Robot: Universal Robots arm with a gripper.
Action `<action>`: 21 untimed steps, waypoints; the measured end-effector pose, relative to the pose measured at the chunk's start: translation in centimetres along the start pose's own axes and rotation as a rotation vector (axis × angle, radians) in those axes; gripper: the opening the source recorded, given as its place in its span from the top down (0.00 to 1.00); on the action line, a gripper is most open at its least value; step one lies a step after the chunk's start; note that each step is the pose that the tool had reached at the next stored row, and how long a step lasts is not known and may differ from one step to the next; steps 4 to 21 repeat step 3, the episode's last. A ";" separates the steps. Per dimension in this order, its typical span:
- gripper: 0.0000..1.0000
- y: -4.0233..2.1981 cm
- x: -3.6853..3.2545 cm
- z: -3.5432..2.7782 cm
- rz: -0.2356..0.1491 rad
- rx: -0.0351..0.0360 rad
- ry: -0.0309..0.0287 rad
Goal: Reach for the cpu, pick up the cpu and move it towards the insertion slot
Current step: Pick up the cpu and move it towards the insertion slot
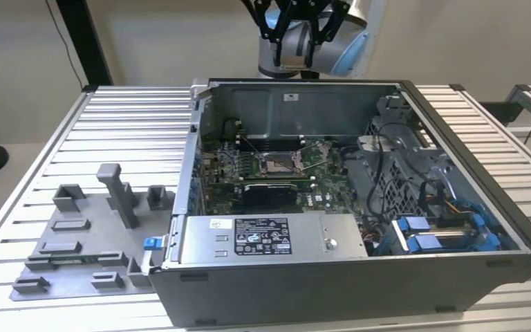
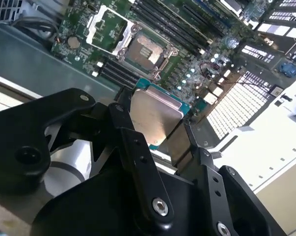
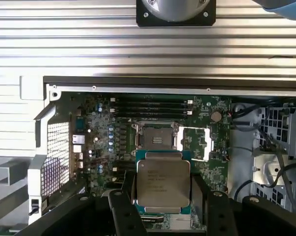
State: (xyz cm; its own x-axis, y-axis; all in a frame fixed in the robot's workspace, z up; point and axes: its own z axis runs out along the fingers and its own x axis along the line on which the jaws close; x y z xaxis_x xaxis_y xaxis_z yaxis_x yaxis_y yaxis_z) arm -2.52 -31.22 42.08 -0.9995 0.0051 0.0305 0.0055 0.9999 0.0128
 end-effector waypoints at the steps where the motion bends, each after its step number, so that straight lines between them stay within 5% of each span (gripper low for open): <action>1: 1.00 0.00 0.01 0.00 0.000 0.0000 0.0000; 21: 1.00 0.00 0.01 0.00 0.000 0.0001 0.0000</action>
